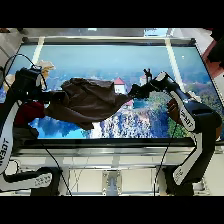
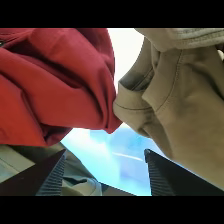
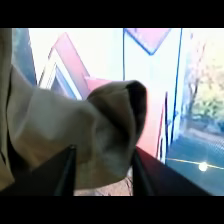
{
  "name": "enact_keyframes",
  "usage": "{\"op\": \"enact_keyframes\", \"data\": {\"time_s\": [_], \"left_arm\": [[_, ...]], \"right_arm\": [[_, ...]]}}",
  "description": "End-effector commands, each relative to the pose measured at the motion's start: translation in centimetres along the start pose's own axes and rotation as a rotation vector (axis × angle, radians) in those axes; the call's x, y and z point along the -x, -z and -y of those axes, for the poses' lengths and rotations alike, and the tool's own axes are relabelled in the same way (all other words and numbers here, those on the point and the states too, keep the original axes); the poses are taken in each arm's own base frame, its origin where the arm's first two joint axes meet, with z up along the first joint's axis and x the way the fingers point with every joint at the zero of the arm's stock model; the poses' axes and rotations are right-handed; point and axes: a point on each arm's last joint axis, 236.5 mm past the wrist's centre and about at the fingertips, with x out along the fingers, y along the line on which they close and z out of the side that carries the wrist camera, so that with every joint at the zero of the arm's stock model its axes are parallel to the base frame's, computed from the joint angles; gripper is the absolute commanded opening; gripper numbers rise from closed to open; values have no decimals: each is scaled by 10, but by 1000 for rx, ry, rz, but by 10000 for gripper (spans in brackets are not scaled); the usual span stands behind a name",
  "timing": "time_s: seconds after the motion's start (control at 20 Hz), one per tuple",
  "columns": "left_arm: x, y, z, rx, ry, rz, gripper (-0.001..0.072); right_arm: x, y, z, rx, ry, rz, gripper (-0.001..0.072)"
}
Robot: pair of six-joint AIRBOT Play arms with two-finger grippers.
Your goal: Fold the shirts.
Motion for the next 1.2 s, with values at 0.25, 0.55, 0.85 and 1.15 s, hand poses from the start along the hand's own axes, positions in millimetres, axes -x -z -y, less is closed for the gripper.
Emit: {"op": "enact_keyframes", "data": {"time_s": [0.25,0.55,0.85,1.15], "left_arm": [[-7,-10,0,49,12,51,559],[-86,71,19,422,181,-193,551],[-96,32,31,451,299,-18,279],[-96,18,28,418,300,52,279]], "right_arm": [[5,-45,-21,-51,-93,189,28],[9,-44,-24,-19,-92,187,28],[10,-29,-30,13,-105,125,29],[10,-26,-32,9,-115,113,29]]}}
